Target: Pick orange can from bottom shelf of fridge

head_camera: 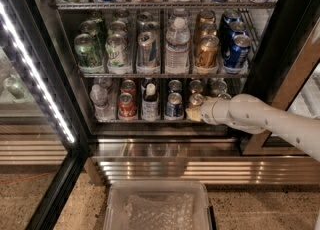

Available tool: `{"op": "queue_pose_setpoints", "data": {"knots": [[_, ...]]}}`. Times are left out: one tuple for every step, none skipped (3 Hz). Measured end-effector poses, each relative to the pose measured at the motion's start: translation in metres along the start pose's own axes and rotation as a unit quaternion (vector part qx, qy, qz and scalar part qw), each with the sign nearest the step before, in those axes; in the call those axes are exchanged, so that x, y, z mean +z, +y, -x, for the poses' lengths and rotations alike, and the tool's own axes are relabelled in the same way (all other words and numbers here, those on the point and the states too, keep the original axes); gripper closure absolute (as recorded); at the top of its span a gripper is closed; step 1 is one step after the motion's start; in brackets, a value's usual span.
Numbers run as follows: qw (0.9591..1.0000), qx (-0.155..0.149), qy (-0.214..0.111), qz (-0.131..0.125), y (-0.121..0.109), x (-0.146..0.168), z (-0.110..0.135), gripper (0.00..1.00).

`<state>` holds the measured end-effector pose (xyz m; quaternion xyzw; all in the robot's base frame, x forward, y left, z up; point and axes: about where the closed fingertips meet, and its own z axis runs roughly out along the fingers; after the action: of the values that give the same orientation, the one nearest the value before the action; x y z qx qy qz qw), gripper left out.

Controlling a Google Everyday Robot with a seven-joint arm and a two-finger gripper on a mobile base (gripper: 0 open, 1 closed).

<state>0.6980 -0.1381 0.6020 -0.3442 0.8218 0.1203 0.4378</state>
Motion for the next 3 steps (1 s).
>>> {"op": "queue_pose_setpoints", "data": {"knots": [[1.0,0.0,0.0,0.0,0.0,0.0,0.0,1.0],[1.0,0.0,0.0,0.0,0.0,0.0,0.0,1.0],[0.9998,0.0,-0.02,0.006,-0.001,-0.003,0.019,1.0]]}}
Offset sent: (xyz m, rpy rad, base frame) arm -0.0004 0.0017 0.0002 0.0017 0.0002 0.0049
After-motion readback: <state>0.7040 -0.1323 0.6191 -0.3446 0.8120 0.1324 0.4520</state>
